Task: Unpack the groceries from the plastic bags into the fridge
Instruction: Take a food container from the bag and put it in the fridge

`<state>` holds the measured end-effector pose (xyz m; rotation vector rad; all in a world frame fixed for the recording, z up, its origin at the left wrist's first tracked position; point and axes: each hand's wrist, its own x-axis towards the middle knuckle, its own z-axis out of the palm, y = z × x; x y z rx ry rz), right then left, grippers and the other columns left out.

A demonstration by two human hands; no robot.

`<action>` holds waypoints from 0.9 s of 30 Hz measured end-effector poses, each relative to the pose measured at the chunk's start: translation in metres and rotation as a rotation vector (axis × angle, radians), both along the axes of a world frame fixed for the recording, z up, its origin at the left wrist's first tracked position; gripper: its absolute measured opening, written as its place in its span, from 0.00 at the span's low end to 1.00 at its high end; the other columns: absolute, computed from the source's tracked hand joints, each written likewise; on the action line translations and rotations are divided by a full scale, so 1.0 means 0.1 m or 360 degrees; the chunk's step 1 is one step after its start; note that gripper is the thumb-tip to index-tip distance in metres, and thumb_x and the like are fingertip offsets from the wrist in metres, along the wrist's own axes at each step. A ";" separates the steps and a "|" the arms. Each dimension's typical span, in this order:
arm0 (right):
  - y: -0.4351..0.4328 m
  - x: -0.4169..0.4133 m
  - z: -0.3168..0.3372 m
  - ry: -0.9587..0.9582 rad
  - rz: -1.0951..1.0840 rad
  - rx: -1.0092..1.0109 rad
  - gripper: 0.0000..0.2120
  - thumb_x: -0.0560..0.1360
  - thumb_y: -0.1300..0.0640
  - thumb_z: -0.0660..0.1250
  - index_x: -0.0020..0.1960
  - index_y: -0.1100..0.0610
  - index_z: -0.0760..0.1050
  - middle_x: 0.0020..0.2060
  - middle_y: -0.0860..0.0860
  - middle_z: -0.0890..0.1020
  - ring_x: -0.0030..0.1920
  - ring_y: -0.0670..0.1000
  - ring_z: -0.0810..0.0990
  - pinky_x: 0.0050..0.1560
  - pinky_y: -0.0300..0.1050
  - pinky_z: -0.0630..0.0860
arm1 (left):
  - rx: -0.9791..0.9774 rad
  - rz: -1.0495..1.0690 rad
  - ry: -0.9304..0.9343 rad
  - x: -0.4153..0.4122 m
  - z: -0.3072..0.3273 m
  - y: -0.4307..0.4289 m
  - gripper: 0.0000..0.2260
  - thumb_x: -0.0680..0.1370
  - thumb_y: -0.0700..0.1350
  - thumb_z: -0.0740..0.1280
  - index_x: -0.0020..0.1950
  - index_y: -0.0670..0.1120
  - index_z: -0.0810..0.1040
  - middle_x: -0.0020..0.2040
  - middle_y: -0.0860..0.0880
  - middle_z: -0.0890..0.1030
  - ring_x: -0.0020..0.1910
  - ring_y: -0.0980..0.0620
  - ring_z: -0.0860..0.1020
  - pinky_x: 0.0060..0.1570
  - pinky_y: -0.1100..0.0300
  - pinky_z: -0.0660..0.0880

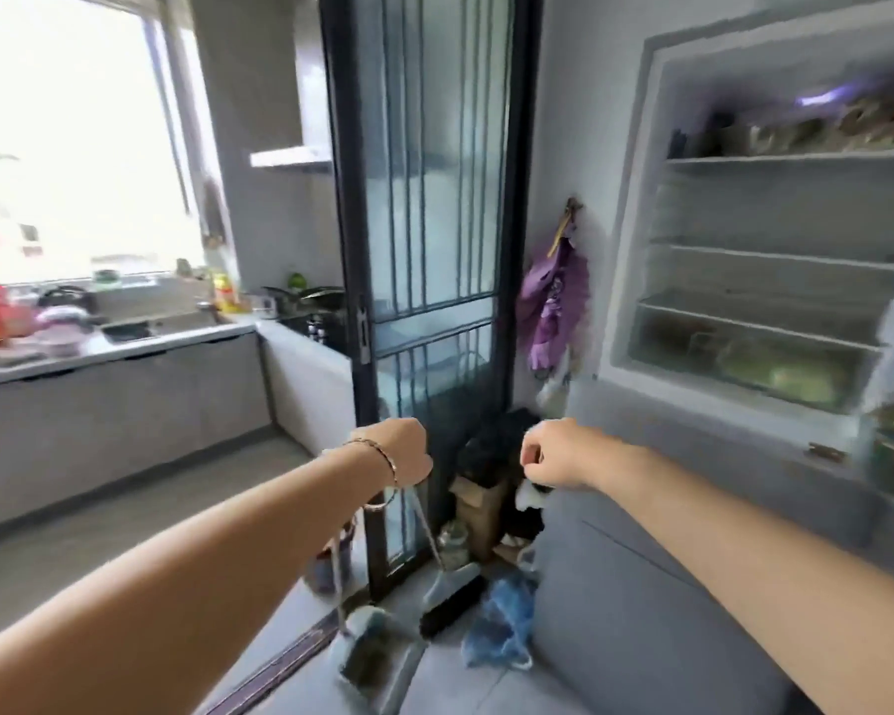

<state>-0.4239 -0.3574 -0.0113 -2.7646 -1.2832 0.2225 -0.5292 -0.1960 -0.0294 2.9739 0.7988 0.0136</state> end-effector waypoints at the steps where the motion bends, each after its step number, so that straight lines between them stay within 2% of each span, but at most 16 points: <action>1: 0.31 -0.18 -0.07 0.0024 0.0116 -0.0034 0.10 0.75 0.58 0.61 0.53 0.55 0.78 0.54 0.52 0.80 0.54 0.56 0.79 0.54 0.49 0.76 | 0.0037 0.0108 0.0013 -0.31 -0.07 0.21 0.15 0.78 0.48 0.58 0.57 0.42 0.77 0.58 0.44 0.79 0.56 0.44 0.78 0.52 0.55 0.74; 5: 1.49 -1.10 -0.28 -0.0007 0.0649 -0.0048 0.12 0.76 0.55 0.60 0.55 0.55 0.77 0.55 0.51 0.80 0.55 0.54 0.78 0.56 0.49 0.76 | 0.0120 0.0559 0.0000 -1.59 -0.24 0.85 0.15 0.77 0.51 0.59 0.57 0.45 0.78 0.57 0.47 0.79 0.57 0.45 0.78 0.48 0.59 0.71; 8: 2.15 -1.94 -0.45 -0.0008 0.1005 -0.0033 0.12 0.76 0.54 0.60 0.56 0.51 0.78 0.57 0.50 0.79 0.57 0.53 0.77 0.57 0.44 0.74 | 0.0059 0.0943 -0.0004 -2.49 -0.38 1.07 0.12 0.76 0.50 0.59 0.52 0.45 0.77 0.55 0.46 0.80 0.54 0.45 0.78 0.45 0.59 0.68; 14: 2.87 -3.64 -0.74 -0.0073 0.1744 -0.0006 0.14 0.76 0.55 0.57 0.55 0.47 0.78 0.58 0.49 0.79 0.58 0.54 0.77 0.57 0.43 0.73 | -0.0170 0.1760 -0.0070 -4.23 -0.76 0.90 0.14 0.78 0.50 0.59 0.58 0.46 0.76 0.60 0.46 0.78 0.59 0.45 0.76 0.52 0.58 0.71; 18: 2.78 -4.73 -0.92 -0.0094 0.2278 -0.0094 0.12 0.76 0.55 0.58 0.55 0.50 0.77 0.55 0.50 0.80 0.57 0.54 0.78 0.55 0.43 0.75 | -0.0279 0.2329 -0.0065 -5.22 -0.97 0.29 0.14 0.78 0.48 0.59 0.59 0.45 0.76 0.61 0.45 0.77 0.60 0.43 0.76 0.55 0.57 0.71; 22: 2.30 -5.75 -1.13 -0.0202 0.2792 -0.0253 0.14 0.78 0.60 0.55 0.58 0.58 0.77 0.57 0.54 0.79 0.57 0.58 0.77 0.54 0.49 0.77 | -0.0390 0.2841 -0.0121 -6.02 -1.16 -0.54 0.17 0.79 0.50 0.57 0.63 0.44 0.73 0.65 0.44 0.74 0.66 0.40 0.71 0.62 0.52 0.68; 25: 1.85 -6.40 -1.23 -0.0175 0.3017 -0.0300 0.13 0.79 0.56 0.57 0.56 0.59 0.77 0.55 0.56 0.80 0.55 0.57 0.78 0.52 0.46 0.74 | -0.0361 0.3108 -0.0148 -6.46 -1.23 -1.24 0.16 0.78 0.51 0.58 0.61 0.47 0.75 0.63 0.45 0.76 0.62 0.43 0.75 0.56 0.55 0.71; 27: 1.46 -6.84 -1.30 -0.0146 0.3163 -0.0349 0.14 0.79 0.56 0.57 0.59 0.59 0.75 0.58 0.56 0.78 0.58 0.58 0.77 0.54 0.46 0.73 | -0.0393 0.3285 -0.0147 -6.74 -1.28 -1.75 0.14 0.77 0.51 0.58 0.59 0.48 0.76 0.60 0.46 0.78 0.59 0.44 0.76 0.55 0.55 0.72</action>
